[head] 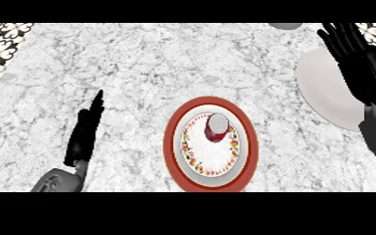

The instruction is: Pick the can from the plate and place it in the plate

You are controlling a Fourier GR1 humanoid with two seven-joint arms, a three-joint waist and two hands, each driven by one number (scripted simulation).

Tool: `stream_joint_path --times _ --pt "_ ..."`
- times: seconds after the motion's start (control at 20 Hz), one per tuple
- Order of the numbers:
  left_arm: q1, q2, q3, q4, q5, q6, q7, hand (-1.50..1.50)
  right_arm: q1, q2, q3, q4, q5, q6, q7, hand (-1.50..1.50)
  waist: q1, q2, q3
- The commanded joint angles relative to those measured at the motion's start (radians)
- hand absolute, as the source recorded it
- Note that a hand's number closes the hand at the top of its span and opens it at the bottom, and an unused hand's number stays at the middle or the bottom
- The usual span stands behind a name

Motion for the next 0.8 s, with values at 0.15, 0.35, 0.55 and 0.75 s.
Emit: stream_joint_path --times 0.15,0.35,0.55,0.75 --pt "-0.044 0.008 0.093 -0.012 0.045 -0.095 -0.082 0.0 0.003 0.166 0.075 0.062 0.067 -0.001 -0.05 1.5 0.004 -0.002 0.011" --pt "-0.058 0.012 0.083 -0.045 0.065 -0.106 -0.049 0.0 -0.021 -0.165 0.187 0.009 0.472 -0.069 -0.049 1.5 -0.006 -0.022 -0.018" --pt "-0.049 0.058 0.15 -0.068 0.135 -0.186 -0.053 0.0 0.234 0.3 0.084 0.031 0.265 -0.344 -0.303 -1.5 -0.012 -0.004 0.013" --pt "-0.013 0.082 0.176 -0.11 0.145 -0.232 -0.034 0.0 0.322 0.242 0.215 0.007 0.421 -0.293 -0.336 -1.5 -0.006 -0.007 0.012"
